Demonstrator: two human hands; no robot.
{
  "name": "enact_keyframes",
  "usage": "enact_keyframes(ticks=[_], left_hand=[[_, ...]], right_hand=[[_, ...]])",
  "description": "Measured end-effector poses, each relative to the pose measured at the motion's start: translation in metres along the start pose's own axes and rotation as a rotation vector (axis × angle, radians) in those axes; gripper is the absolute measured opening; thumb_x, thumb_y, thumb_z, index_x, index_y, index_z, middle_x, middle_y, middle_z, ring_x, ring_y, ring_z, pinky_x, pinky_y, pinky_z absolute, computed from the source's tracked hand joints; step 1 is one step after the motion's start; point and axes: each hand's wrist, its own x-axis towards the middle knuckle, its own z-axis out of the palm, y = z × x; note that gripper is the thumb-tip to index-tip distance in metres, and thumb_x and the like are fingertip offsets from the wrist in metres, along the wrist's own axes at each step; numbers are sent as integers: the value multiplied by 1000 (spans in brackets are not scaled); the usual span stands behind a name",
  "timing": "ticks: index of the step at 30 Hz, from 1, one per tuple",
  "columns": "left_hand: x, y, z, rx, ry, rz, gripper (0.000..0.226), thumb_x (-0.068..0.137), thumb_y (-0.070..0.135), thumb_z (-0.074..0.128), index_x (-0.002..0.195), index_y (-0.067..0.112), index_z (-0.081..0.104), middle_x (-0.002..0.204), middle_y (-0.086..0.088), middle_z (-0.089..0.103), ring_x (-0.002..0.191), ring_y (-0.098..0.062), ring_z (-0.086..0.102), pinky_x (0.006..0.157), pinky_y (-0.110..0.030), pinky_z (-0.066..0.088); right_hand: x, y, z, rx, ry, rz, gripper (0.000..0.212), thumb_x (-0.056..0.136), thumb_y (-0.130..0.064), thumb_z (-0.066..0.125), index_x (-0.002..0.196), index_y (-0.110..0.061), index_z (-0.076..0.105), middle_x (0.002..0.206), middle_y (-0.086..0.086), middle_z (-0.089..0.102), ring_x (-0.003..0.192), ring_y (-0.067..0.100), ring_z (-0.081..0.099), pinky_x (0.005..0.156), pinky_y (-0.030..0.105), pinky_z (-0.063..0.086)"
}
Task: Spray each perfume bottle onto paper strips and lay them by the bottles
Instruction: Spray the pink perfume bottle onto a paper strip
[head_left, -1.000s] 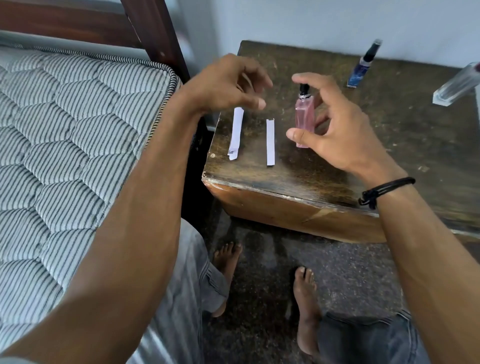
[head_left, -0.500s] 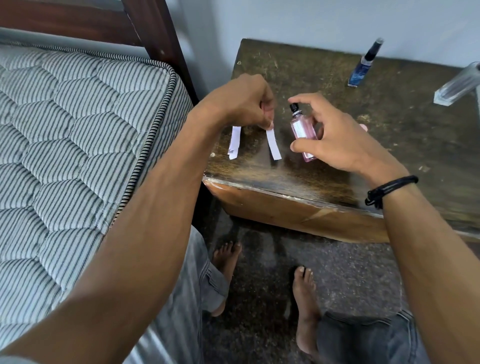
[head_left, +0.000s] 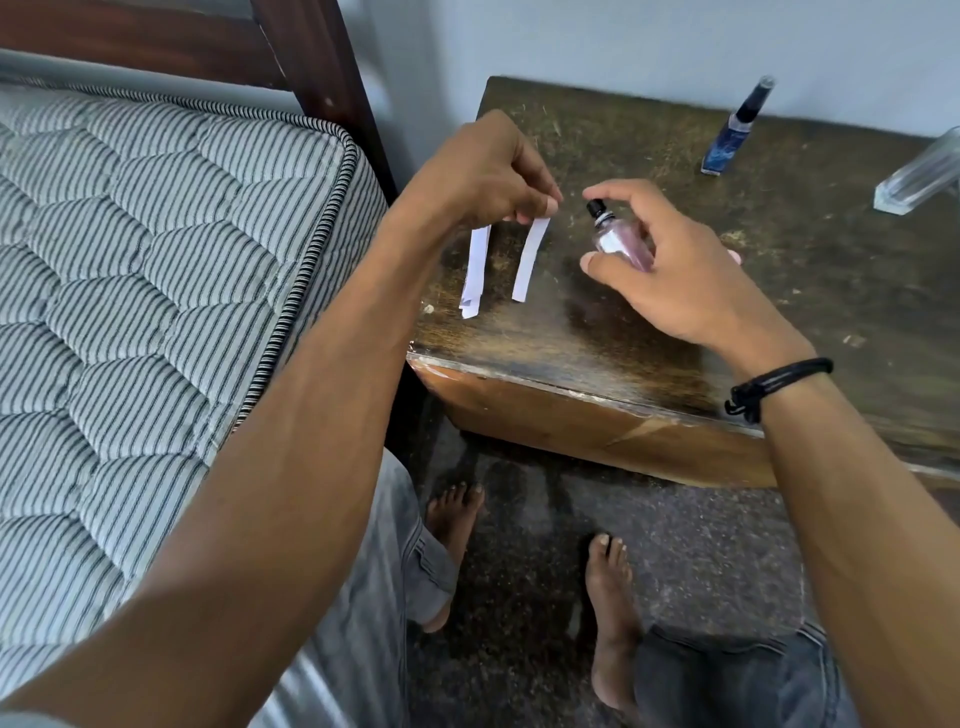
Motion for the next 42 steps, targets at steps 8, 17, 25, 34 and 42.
enact_keyframes(ticks=[8, 17, 25, 34, 42], left_hand=[[3, 0, 9, -31, -57, -19, 10, 83, 5, 79, 93, 6, 80, 79, -14, 76, 74, -18, 74, 76, -29, 63], [6, -1, 15, -93, -78, -30, 12, 81, 0, 79, 92, 4, 80, 77, -14, 75, 70, -15, 74, 72, -26, 62], [3, 3, 9, -78, 16, -9, 9, 79, 4, 78, 87, 8, 80, 75, -12, 76, 72, -22, 75, 76, -35, 63], [-2, 16, 10, -58, 183, 242, 12, 82, 17, 73, 91, 14, 81, 77, 3, 76, 71, -6, 72, 77, -26, 60], [0, 16, 12, -97, 172, 268, 11, 82, 13, 74, 90, 9, 80, 78, 6, 75, 70, -7, 72, 72, -21, 59]], right_hand=[[-2, -3, 1, -111, -15, 1, 51, 94, -34, 67, 139, -44, 47, 103, -7, 66, 92, 22, 61, 80, 36, 46], [-1, -1, -1, -244, -109, -22, 52, 92, -36, 70, 138, -44, 49, 115, -2, 58, 99, 22, 54, 80, 34, 35], [-3, -5, 2, -200, -55, -11, 50, 92, -35, 67, 136, -43, 46, 106, 4, 66, 91, 31, 62, 83, 44, 51], [-8, -3, 31, -101, 259, -77, 46, 95, -35, 59, 138, -29, 44, 88, -7, 61, 77, 22, 62, 72, 38, 51], [-7, 4, 44, -168, 340, -127, 44, 99, -38, 53, 140, -23, 47, 90, -10, 49, 86, 19, 54, 72, 39, 48]])
